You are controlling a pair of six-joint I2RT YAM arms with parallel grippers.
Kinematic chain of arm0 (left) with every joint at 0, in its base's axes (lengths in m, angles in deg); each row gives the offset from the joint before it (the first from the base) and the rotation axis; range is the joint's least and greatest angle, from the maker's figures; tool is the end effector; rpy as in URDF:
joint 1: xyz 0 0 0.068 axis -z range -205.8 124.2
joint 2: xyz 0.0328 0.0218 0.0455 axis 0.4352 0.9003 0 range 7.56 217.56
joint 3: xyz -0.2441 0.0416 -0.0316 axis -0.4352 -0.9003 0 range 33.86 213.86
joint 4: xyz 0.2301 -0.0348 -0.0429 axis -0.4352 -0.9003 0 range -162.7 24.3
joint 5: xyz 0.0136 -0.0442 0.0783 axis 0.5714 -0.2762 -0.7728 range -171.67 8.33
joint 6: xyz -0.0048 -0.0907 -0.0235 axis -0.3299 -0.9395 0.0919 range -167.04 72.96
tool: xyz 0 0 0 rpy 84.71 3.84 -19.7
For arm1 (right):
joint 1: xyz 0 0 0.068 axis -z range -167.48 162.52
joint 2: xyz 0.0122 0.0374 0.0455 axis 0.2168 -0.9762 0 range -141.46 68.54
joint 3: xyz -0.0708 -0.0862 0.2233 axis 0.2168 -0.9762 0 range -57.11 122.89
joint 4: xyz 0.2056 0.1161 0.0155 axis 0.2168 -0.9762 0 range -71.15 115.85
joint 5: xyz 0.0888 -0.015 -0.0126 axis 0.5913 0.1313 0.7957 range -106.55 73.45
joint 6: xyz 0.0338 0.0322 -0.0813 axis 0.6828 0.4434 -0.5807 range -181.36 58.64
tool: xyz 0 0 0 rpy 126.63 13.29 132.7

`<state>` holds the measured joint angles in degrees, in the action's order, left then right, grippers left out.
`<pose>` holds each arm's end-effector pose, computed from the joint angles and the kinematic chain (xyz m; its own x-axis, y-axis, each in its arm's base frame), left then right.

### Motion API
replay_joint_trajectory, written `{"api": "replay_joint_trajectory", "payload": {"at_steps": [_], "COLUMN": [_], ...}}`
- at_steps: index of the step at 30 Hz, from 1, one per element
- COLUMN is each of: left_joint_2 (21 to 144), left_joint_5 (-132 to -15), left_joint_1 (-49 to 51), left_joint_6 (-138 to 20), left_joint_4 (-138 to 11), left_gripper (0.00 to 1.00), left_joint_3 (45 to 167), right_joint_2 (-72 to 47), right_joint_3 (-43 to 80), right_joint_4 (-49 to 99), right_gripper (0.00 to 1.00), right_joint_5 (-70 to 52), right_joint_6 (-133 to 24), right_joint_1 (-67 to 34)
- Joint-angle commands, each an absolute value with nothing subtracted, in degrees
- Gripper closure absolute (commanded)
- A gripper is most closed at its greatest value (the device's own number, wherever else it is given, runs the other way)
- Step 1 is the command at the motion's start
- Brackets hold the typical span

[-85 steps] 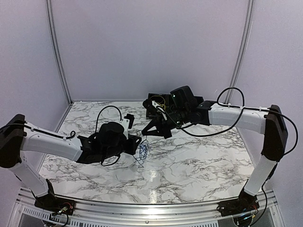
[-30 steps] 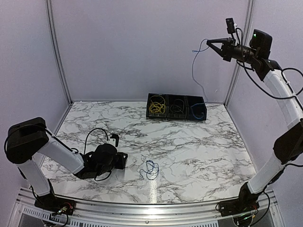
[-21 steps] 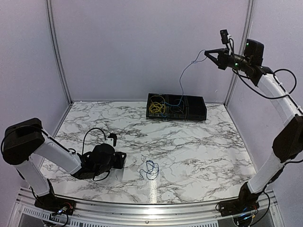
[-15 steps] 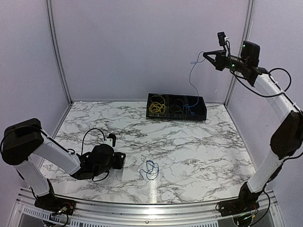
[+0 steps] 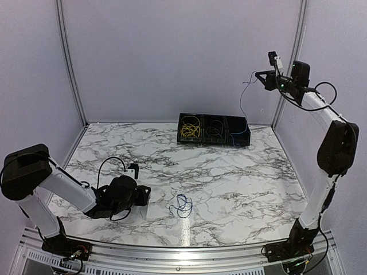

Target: Untangle the cables

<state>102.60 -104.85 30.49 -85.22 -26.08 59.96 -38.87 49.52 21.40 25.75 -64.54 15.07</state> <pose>0.1987 -0.2377 0.0961 -0.5687 -0.1714 -0.8045 0.2834 0.8773 -0.3873 0.4490 0.0369 0.3870 -0.0557 -0.0386 -0.9977 -0.6407 0.7677 0.0061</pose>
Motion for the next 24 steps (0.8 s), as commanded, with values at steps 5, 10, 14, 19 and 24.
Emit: {"api": "replay_joint_trajectory", "payload": {"at_steps": [5,10,14,19,24], "left_joint_2": [100.4,99.2,99.0,99.8,100.9], "left_joint_5": [-105.4,-106.0,-106.1,-105.9,-105.5], "left_joint_1": [30.2,30.2,30.2,30.2,30.2], "left_joint_6": [-87.3,-87.5,-87.6,-87.9,-87.9], "left_joint_4": [-25.6,-25.6,-25.6,-25.6,-25.6], "left_gripper": [0.71,0.71,0.71,0.71,0.71], "left_joint_3": [57.9,56.9,56.4,56.9,57.7], "right_joint_2": [-46.1,-49.3,-51.3,-53.5,-54.8], "right_joint_3": [55.5,56.5,55.3,52.2,49.1], "right_joint_4": [25.3,27.6,27.5,26.4,24.2], "right_gripper": [1.0,1.0,1.0,1.0,1.0], "right_joint_5": [22.7,21.7,21.7,23.7,23.0], "right_joint_6": [-63.9,-63.0,-63.3,-63.1,-64.6], "right_joint_1": [17.0,17.0,17.0,17.0,16.1]}}
